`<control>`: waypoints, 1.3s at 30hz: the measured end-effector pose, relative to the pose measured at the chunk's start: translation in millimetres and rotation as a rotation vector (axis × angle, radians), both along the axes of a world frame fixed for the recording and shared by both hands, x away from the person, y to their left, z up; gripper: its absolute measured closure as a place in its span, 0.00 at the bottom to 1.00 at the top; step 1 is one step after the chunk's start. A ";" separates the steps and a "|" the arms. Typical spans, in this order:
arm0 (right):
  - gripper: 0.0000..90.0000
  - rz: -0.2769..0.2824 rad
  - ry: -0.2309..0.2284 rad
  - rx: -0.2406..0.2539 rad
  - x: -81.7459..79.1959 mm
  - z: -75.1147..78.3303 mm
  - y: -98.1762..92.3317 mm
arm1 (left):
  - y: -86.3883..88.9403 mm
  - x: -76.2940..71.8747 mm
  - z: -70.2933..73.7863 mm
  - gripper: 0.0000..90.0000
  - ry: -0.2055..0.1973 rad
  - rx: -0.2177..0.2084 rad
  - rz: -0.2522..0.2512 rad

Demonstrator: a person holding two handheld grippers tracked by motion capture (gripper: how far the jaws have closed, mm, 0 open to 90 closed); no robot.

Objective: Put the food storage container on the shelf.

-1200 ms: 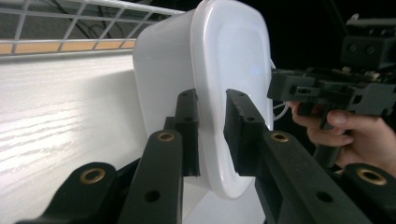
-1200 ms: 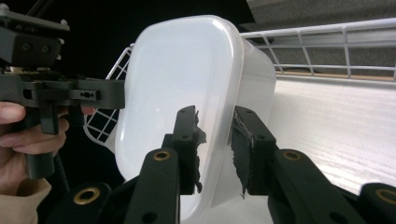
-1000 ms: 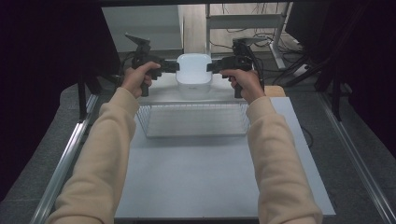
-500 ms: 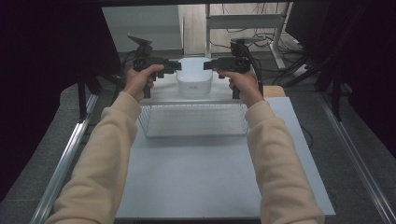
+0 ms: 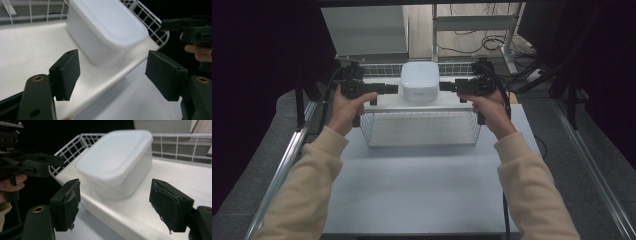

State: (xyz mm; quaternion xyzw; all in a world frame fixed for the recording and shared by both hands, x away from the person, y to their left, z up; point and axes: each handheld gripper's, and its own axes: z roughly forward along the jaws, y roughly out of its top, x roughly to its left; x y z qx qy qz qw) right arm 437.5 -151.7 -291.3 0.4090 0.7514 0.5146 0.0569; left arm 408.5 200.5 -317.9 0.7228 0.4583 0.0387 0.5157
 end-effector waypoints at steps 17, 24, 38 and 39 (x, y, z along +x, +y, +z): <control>0.28 0.071 -0.105 -0.121 -113.4 -107.8 -45.6 | 11.8 -110.3 -86.4 0.28 -0.066 0.070 -0.023; 0.28 0.059 -0.063 -0.143 -129.8 -147.1 -63.6 | 6.8 -133.0 -131.4 0.27 -0.030 0.159 -0.025; 0.25 -0.008 -0.035 -0.186 -138.5 -189.1 -85.1 | 3.2 -145.0 -170.5 0.25 0.028 0.248 -0.049; 0.25 -0.016 -0.046 -0.178 -138.5 -188.5 -85.5 | 3.6 -145.1 -171.3 0.25 0.029 0.248 -0.049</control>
